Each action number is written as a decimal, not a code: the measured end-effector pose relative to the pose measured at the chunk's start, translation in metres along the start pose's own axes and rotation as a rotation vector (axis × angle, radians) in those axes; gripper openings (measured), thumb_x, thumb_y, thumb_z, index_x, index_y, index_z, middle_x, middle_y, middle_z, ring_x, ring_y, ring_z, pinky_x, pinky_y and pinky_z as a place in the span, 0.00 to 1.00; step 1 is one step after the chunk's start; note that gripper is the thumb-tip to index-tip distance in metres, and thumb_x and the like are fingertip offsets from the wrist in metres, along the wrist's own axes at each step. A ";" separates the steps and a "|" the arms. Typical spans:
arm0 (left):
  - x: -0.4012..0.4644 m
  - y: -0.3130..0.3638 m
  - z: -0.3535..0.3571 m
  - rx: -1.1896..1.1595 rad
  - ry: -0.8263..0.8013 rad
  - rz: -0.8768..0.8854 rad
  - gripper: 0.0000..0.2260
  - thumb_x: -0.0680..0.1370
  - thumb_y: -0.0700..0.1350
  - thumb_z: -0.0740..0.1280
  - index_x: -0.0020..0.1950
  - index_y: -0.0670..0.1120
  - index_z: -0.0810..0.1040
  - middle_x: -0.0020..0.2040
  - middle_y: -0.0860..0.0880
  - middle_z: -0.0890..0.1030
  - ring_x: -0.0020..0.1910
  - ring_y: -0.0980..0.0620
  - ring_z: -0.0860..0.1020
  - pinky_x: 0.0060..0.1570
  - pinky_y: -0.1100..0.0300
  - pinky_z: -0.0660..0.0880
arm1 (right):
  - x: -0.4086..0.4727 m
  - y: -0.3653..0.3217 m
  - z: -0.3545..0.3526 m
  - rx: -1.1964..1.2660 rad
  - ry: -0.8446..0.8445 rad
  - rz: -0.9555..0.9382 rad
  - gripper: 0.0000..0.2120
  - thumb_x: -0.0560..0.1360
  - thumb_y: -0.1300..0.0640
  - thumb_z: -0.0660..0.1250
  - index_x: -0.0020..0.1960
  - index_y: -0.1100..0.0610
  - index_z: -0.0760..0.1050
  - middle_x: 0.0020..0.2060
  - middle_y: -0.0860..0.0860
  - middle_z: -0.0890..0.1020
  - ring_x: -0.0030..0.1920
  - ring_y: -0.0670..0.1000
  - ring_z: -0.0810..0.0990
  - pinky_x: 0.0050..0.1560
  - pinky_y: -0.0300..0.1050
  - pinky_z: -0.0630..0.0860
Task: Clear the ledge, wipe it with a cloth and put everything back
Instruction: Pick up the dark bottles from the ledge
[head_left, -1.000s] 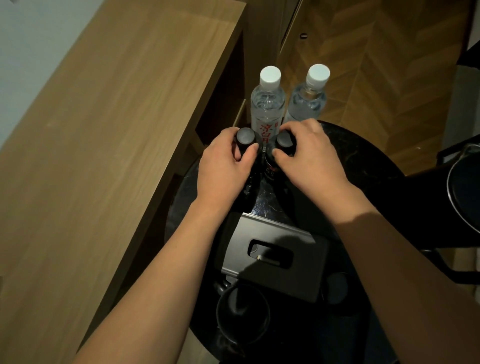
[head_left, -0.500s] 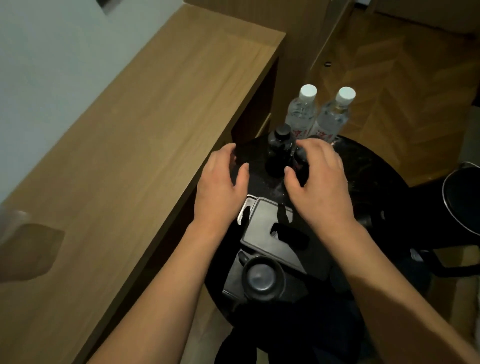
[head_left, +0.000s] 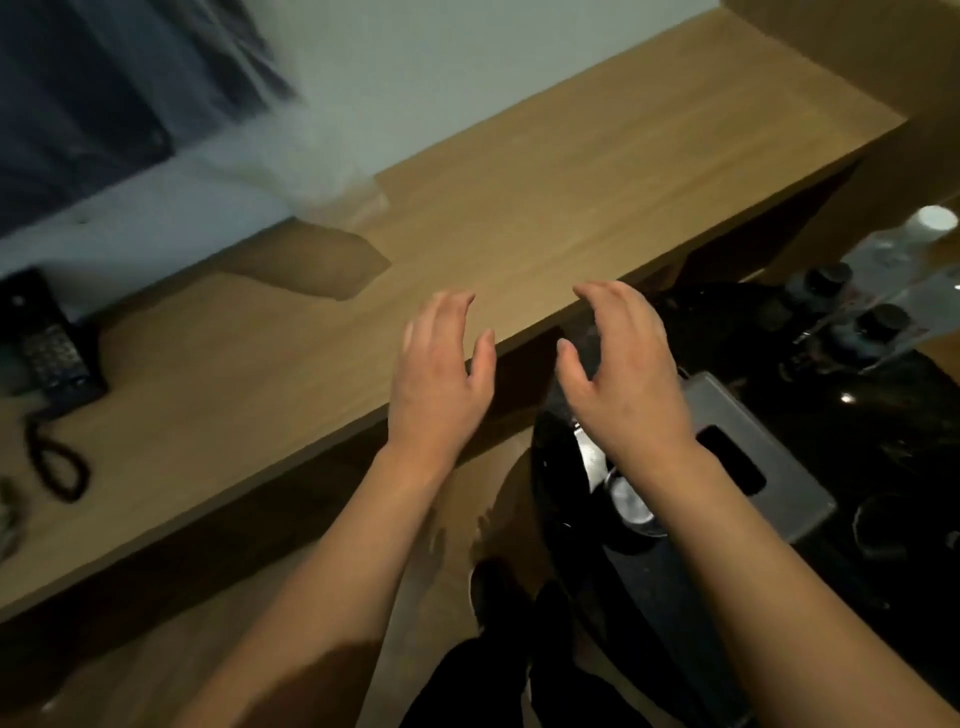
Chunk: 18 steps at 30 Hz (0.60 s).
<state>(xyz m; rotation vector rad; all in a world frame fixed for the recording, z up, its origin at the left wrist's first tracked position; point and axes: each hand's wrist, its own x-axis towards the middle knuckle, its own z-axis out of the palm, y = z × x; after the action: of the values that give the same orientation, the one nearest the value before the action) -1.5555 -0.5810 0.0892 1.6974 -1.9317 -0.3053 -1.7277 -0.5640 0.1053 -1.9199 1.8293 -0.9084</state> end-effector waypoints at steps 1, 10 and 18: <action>-0.008 -0.011 -0.012 0.010 0.022 -0.043 0.18 0.83 0.49 0.63 0.73 0.46 0.70 0.69 0.48 0.74 0.71 0.51 0.70 0.71 0.47 0.71 | -0.001 -0.013 0.009 0.007 -0.025 -0.040 0.22 0.78 0.58 0.67 0.71 0.58 0.69 0.67 0.53 0.73 0.69 0.49 0.66 0.69 0.38 0.57; -0.119 -0.130 -0.128 0.143 0.293 -0.400 0.18 0.83 0.47 0.63 0.71 0.42 0.72 0.67 0.44 0.76 0.69 0.46 0.73 0.69 0.48 0.71 | -0.033 -0.156 0.110 0.056 -0.304 -0.409 0.23 0.77 0.58 0.67 0.71 0.59 0.69 0.67 0.55 0.73 0.68 0.50 0.67 0.69 0.37 0.58; -0.278 -0.220 -0.245 0.234 0.569 -0.727 0.16 0.83 0.44 0.65 0.70 0.42 0.73 0.66 0.44 0.76 0.67 0.48 0.73 0.69 0.52 0.71 | -0.125 -0.322 0.198 0.116 -0.638 -0.701 0.26 0.77 0.56 0.67 0.73 0.54 0.66 0.70 0.51 0.70 0.71 0.49 0.66 0.72 0.43 0.62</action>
<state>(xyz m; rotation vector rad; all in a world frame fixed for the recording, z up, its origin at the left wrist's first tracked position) -1.2238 -0.3066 0.1113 2.2869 -0.9302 0.1507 -1.3507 -0.4410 0.1381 -2.4306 0.7365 -0.4548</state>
